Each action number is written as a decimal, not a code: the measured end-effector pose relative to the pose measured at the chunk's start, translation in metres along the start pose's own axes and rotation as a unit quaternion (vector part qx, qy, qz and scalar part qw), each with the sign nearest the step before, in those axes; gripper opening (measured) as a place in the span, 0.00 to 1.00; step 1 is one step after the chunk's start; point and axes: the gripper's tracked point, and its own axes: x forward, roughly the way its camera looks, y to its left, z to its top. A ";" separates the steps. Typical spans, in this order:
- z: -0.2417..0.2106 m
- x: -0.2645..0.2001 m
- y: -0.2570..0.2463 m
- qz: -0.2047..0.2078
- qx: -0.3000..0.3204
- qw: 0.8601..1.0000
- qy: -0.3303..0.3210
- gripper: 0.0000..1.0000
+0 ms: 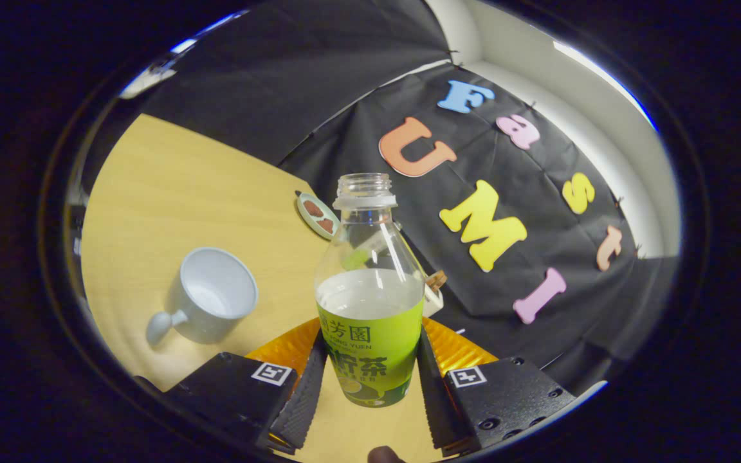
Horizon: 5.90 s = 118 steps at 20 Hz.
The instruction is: Take the bottle from table, then pour the juice into the cup, finally place the bottle on the coaster
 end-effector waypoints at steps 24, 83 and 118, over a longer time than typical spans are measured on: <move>-0.212 -0.094 -0.244 -0.094 0.377 0.921 0.028 0.75; -0.035 0.039 -0.061 0.079 0.358 0.930 -0.036 1.00; -0.011 -0.141 -0.010 -0.044 0.331 0.938 -0.092 1.00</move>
